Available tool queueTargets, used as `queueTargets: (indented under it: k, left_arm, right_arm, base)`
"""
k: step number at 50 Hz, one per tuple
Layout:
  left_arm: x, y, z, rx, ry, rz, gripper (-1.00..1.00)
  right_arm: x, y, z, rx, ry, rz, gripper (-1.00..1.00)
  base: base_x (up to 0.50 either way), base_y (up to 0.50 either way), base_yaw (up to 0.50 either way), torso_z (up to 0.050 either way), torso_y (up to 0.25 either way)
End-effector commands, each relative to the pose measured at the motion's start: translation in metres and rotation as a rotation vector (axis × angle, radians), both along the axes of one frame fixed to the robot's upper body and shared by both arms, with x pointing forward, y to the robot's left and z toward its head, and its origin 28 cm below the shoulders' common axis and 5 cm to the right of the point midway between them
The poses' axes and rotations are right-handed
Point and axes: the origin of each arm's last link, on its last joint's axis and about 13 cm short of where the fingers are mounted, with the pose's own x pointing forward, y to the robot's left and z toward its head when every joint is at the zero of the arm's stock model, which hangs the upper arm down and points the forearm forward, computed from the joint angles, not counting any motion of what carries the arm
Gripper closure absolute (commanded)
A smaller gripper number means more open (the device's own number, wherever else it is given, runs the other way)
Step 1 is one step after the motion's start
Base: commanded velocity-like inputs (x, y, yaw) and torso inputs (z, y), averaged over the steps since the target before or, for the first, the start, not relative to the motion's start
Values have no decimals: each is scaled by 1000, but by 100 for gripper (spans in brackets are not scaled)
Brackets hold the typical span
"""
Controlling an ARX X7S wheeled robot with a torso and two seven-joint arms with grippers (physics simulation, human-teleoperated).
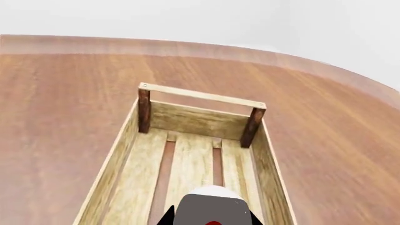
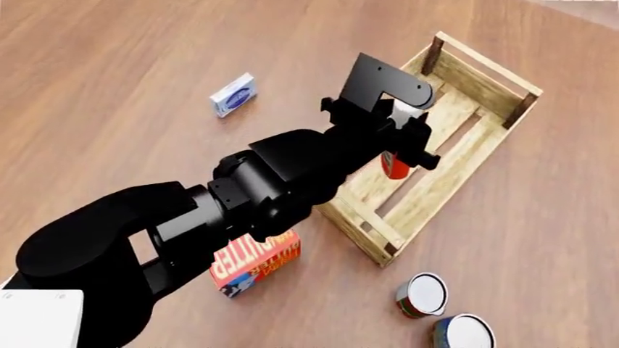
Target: Pick up the ketchup, and put it in the wooden tray.
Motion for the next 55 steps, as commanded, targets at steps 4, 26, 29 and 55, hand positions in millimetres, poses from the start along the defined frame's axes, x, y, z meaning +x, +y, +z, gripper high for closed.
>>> queueTargets:
  k: [4, 26, 29, 55]
  left_arm:
    - [-5, -7, 10, -15, -63, -16, 100]
    - [1, 0, 0, 19, -103, -11, 100]
    - [3, 2, -2, 23, -103, -12, 100]
    - [5, 6, -12, 34, -73, -3, 100]
  right_arm:
    - [0, 0, 0, 0, -4, -9, -100]
    - [0, 0, 0, 6, -6, -9, -100]
    - [0, 0, 0, 7, -6, -9, -100]
    - [0, 0, 0, 8, -1, -13, -100]
  base:
    - [-3, 0, 0, 0, -102]
    - [0, 0, 0, 0, 0]
    - [0, 0, 0, 0, 0]
    - [0, 0, 0, 0, 0]
